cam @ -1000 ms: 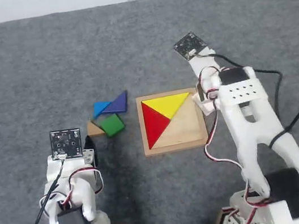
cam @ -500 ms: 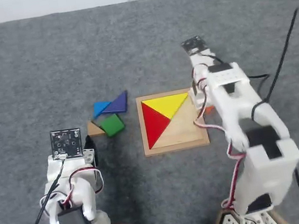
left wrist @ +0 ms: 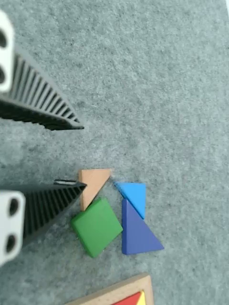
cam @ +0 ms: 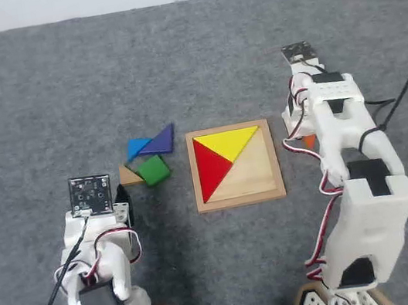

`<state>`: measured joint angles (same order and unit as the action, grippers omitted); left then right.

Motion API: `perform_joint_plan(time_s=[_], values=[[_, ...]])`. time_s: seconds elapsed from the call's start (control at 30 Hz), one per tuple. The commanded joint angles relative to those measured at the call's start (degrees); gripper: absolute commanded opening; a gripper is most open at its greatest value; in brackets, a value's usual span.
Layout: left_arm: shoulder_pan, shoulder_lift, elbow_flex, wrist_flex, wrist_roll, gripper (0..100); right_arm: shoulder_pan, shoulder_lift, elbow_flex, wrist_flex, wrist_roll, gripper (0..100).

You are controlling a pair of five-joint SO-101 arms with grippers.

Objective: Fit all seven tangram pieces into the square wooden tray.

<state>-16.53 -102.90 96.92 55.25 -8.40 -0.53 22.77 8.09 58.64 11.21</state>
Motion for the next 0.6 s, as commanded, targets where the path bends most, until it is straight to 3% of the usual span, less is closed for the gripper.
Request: perform_joint_plan(time_s=[0.0,0.17,0.4,0.57], values=[[0.0,0.26,-0.4,0.09,-0.35,16,-0.04,-0.13,-2.29,0.48,1.58,19.7],[0.0,0.26,-0.4,0.09,-0.35,16,-0.31,-0.13,-3.52,0.4,1.85,9.5],[0.0,0.26,-0.4,0.09,-0.35,16,-2.59,0.48,-7.3,3.38,10.29,18.4],[0.0,0.26,-0.4,0.09,-0.35,16,-4.09,0.4,-7.91,3.03,14.24,19.1]])
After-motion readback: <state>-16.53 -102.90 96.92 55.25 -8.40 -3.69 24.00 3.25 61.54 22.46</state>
